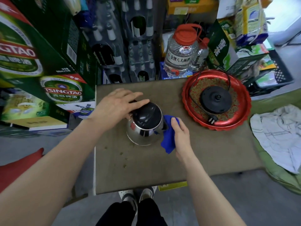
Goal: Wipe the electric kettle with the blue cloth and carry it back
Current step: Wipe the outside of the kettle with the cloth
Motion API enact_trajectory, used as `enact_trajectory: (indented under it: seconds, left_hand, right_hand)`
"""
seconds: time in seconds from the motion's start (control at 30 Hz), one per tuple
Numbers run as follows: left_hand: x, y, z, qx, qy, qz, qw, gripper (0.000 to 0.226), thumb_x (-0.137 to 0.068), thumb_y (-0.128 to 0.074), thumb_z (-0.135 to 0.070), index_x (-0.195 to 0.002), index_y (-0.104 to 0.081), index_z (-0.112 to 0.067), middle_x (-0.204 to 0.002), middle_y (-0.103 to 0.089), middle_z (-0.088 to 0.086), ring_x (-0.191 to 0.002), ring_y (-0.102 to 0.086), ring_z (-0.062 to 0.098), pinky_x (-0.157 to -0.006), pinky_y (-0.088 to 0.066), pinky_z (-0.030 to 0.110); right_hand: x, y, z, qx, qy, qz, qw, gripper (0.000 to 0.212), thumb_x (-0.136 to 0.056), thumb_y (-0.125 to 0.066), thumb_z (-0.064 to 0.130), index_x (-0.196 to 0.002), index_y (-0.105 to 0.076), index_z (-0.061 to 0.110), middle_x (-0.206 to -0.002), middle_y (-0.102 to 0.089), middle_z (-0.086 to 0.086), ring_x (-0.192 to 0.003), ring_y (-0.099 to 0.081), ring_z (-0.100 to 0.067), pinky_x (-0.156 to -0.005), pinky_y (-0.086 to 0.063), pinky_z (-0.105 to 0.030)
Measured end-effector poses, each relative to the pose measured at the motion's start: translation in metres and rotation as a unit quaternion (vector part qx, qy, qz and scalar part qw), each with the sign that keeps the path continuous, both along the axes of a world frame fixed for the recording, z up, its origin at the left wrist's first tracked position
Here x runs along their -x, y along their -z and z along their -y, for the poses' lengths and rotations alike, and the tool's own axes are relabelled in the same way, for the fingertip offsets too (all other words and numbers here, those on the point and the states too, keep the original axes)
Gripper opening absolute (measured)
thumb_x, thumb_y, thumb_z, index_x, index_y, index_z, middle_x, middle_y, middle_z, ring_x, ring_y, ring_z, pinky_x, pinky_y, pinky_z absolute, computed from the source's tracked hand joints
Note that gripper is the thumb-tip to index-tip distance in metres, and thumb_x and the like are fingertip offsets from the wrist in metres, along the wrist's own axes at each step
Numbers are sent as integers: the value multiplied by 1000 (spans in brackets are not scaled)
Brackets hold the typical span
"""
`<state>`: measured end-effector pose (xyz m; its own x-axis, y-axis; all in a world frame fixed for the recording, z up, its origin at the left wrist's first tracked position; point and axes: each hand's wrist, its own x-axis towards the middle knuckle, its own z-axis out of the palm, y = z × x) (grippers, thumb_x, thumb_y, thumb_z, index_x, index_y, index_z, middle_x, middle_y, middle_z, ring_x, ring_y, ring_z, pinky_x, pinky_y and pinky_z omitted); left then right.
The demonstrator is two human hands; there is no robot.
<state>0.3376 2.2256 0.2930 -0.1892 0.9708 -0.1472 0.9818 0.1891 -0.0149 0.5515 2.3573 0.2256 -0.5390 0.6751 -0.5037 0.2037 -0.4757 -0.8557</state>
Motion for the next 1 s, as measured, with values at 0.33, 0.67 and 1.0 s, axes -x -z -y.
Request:
enact_trajectory:
  seconds: [0.33,0.67,1.0]
  left_hand:
    - [-89,1,7,-96,-368,275,883,81,-86,-54,-61,-153,-13,-42,-166,6,2,-149,-15,38,-115,-29,53]
    - [-49,3,72,-157,-373,314,859,74,-77,-74,-46,-138,-34,-43,-163,-15,7,-139,-41,31,-106,-41,43]
    - [-47,14,125,-220,-431,392,783,74,-75,-78,-37,-131,-30,-36,-138,-43,5,-124,-48,23,-99,-44,38]
  right_hand:
    - [-1,5,81,-67,26,8,997,33,-93,-55,58,-115,-67,37,-126,-65,-6,-116,-65,-33,-100,-50,-62]
    - [44,-21,103,-318,-73,27,945,32,-103,-50,32,-130,-65,22,-142,-60,2,-138,-46,-14,-121,-32,-34]
    - [54,12,97,-277,-16,166,946,35,-107,-44,29,-133,-63,17,-131,-66,-6,-125,-58,-27,-103,-41,-29]
